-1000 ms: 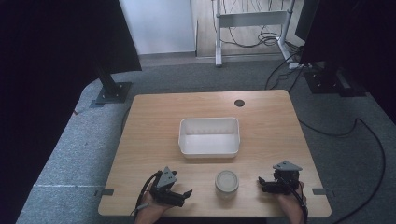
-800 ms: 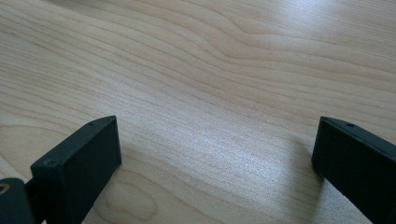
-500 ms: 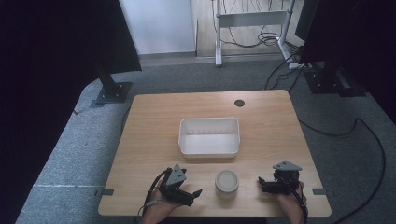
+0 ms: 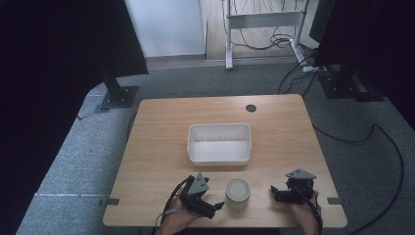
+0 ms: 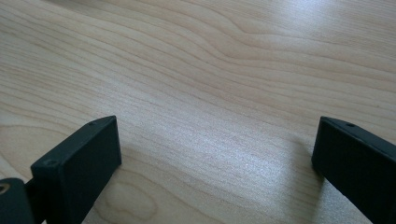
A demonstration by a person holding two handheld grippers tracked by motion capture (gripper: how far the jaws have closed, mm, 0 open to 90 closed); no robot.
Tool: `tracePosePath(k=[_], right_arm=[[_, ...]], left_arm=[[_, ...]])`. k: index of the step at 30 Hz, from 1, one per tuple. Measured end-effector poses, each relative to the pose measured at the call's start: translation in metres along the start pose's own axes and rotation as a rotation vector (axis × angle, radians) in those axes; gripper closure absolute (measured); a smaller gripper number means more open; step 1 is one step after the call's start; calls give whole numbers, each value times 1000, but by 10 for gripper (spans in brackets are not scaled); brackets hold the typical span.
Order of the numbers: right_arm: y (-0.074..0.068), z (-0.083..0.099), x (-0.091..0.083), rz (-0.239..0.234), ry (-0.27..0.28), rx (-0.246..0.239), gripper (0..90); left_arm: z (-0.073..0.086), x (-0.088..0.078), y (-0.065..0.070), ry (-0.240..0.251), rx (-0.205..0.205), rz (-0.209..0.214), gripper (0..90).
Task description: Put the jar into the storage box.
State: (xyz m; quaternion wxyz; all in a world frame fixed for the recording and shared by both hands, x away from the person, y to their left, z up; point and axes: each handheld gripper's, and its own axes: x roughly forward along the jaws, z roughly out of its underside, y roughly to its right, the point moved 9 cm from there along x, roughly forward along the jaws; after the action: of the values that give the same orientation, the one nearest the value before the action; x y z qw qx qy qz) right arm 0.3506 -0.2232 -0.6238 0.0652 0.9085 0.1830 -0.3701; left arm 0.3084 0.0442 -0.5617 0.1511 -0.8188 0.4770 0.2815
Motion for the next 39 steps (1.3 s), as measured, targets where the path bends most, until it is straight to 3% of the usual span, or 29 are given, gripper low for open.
tracePosePath(k=[19,27,39], right_arm=[[0,0,0,-1,0,0,9],[0,0,0,-2,0,-1,9],[-1,0,0,-2,0,-2,9]], left_arm=[[-12,29,21,-9,45,44,14],[-15,42,25,-20,40,54,14],[-18,59,31,-47,67,36,33]])
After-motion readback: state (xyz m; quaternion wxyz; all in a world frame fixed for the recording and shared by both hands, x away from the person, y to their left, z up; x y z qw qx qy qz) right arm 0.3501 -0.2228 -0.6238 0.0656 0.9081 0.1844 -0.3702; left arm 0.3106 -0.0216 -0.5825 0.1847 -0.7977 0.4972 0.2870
